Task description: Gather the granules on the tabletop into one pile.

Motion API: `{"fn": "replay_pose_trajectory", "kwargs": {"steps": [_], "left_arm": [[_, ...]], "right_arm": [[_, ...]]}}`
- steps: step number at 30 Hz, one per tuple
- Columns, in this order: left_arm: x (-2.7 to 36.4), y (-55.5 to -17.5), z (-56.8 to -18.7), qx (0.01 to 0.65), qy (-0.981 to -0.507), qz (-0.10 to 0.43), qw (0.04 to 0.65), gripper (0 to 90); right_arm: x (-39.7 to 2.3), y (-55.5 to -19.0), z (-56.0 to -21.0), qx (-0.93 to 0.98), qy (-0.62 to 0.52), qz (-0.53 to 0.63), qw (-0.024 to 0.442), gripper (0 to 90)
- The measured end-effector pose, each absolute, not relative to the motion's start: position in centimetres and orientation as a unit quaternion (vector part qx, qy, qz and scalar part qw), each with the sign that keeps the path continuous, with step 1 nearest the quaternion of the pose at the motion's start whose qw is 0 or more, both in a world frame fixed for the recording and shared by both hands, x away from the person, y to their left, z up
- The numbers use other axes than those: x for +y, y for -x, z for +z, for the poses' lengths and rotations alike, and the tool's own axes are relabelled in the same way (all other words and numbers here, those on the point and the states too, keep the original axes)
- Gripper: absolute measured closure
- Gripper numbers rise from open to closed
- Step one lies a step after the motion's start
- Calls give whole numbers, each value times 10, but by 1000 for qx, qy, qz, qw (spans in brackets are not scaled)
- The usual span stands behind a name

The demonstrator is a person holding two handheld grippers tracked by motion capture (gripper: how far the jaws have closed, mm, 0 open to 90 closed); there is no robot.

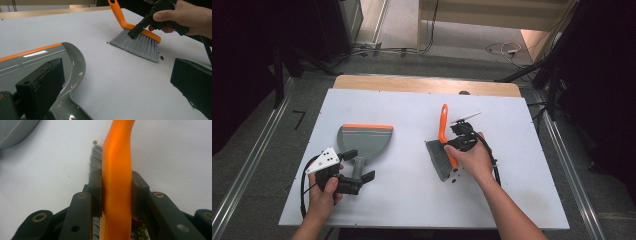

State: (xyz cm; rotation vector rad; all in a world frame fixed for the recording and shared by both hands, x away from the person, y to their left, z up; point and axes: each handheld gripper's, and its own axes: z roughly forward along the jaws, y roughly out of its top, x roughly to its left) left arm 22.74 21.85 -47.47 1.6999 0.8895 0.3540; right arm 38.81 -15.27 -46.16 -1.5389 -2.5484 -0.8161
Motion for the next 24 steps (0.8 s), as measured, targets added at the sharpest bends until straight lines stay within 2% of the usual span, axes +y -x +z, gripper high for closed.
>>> {"fn": "replay_pose_trajectory", "kwargs": {"steps": [13, 16, 24], "left_arm": [[218, -228, -475, 377, -721, 149, 562, 0], [218, -228, -475, 376, -721, 149, 563, 0], [216, -228, -474, 375, -721, 149, 564, 0]], "right_arm": [[-167, -393, -461, -816, 513, -263, 23, 667], [-169, -392, -458, -808, 519, -275, 39, 671], [-143, -393, -433, -807, 503, -306, 45, 680]]}}
